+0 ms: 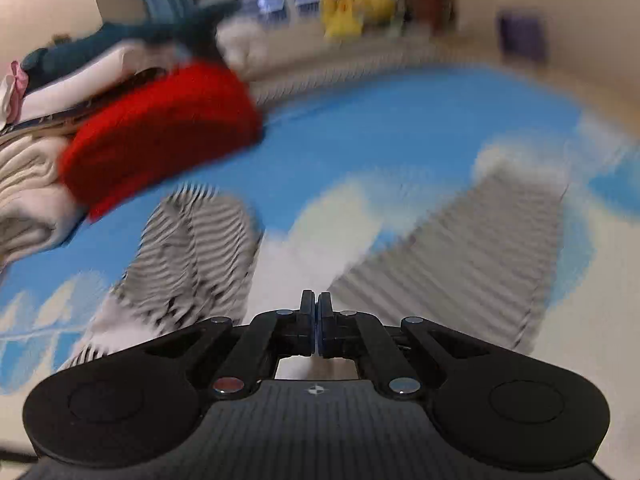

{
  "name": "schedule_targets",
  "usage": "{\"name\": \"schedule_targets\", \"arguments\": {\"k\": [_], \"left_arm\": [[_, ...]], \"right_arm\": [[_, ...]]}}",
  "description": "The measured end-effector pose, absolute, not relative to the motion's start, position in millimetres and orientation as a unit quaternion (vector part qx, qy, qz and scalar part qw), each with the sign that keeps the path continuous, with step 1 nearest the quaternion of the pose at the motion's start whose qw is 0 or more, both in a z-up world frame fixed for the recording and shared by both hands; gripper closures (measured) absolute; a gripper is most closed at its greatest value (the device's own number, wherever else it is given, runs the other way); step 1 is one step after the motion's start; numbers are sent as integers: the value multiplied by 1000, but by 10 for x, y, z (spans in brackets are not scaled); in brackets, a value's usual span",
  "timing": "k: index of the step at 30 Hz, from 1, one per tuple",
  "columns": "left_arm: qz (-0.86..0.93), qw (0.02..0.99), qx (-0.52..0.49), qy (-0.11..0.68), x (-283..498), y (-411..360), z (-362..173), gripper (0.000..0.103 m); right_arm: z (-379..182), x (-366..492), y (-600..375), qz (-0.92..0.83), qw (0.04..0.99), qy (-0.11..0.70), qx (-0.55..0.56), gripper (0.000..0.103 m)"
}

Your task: Fold small clothes

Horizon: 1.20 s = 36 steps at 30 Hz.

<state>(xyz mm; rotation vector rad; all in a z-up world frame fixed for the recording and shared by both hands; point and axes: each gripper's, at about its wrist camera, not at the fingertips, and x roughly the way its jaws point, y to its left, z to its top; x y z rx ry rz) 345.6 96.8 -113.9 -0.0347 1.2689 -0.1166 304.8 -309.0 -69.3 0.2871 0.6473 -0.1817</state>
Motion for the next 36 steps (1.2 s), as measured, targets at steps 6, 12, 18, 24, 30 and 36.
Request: {"name": "schedule_targets", "arguments": {"k": [6, 12, 18, 24, 30, 36], "left_arm": [[-83, 789, 118, 597, 3296, 859, -1173, 100], [-58, 829, 49, 554, 3394, 1142, -944, 97], [-19, 886, -74, 457, 3578, 1404, -775, 97], [7, 900, -110, 422, 3941, 1415, -914, 97], [20, 902, -89, 421, 4325, 1254, -1214, 63], [58, 918, -75, 384, 4313, 1337, -1319, 95]], "right_arm": [[-1414, 3183, -3245, -135, 839, 511, 130, 103], [-993, 3072, -3091, -123, 903, 402, 89, 94], [-1294, 3233, -3102, -39, 859, 486, 157, 67], [-1412, 3263, -3095, -37, 841, 515, 161, 68], [-1492, 3258, -3092, -34, 838, 522, 152, 68], [-1509, 3299, -3089, -29, 834, 530, 152, 68]]}}
